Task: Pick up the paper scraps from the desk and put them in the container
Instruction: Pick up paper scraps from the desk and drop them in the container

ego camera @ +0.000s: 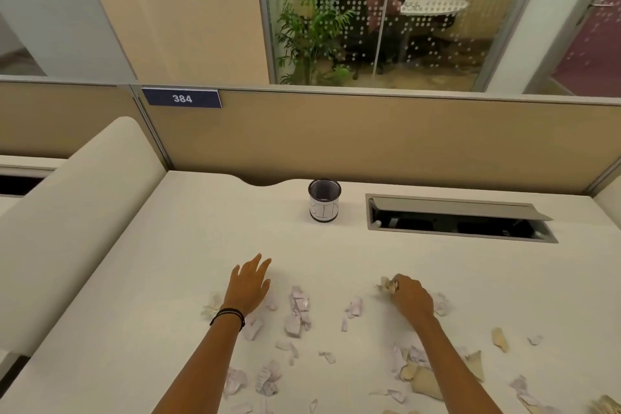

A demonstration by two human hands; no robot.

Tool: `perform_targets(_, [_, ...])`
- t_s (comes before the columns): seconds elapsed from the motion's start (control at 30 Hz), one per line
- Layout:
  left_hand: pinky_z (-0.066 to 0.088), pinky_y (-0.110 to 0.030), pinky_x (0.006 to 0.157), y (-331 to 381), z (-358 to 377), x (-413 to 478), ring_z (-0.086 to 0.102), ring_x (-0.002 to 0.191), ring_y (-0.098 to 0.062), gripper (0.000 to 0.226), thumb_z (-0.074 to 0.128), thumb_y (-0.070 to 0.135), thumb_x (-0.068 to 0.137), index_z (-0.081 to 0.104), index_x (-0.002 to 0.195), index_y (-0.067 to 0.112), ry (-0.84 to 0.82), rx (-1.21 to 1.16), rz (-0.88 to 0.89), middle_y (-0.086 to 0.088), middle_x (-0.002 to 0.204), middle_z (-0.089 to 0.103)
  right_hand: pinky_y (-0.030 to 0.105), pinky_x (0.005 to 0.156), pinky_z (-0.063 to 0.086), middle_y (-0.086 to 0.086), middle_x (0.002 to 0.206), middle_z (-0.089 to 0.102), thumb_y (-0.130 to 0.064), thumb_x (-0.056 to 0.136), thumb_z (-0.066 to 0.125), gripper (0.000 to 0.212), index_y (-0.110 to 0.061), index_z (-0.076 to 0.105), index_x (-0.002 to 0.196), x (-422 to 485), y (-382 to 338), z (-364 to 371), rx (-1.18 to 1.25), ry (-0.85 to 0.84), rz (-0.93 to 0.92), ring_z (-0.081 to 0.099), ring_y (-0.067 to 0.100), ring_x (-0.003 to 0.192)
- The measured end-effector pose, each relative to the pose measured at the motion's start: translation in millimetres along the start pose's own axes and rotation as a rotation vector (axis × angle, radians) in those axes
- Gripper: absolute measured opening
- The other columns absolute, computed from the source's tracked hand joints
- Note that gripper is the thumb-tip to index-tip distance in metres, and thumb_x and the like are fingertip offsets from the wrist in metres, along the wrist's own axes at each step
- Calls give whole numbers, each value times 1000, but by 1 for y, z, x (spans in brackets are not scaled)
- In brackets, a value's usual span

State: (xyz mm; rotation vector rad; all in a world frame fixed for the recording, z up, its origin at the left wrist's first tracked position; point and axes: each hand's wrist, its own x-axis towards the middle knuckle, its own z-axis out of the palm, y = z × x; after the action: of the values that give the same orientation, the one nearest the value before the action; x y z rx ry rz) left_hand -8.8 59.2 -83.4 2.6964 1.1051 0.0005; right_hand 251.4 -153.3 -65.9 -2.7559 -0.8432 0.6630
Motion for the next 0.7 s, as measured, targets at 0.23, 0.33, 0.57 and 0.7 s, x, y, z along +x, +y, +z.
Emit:
perform_targets(0.23, [10,-38,117,-21,9,23,20,143,-15,49,28,35,102,20,149,23,-222,54,-102,1,159,11,26,71,43,14,101,67,-22,86,63,22,-5,63,101,29,-43,1,372,-31,-71,63,29,93])
perform_targets(0.33, [9,-40,117,-23,8,29,20,142,-13,46,22,35,103,25,147,23,-300,14,-132,4,158,13,34,71,49,14,87,67,-17,82,68,21,-3,64,98,45,-70,-10,577,-61,-74,62,25,79])
perform_targets(0.57, [21,-42,112,-17,-3,40,38,133,-19,43,21,31,103,34,141,18,-403,39,-69,1,157,19,28,58,50,12,86,62,-13,84,65,10,-11,57,90,90,-138,-41,891,-13,-77,59,22,63])
perform_targets(0.7, [28,-40,110,-26,-1,40,38,134,-20,44,27,27,102,29,145,17,-420,70,-26,2,158,15,37,63,50,16,87,61,-11,85,61,8,-8,56,90,110,-163,-51,861,37,-98,58,25,65])
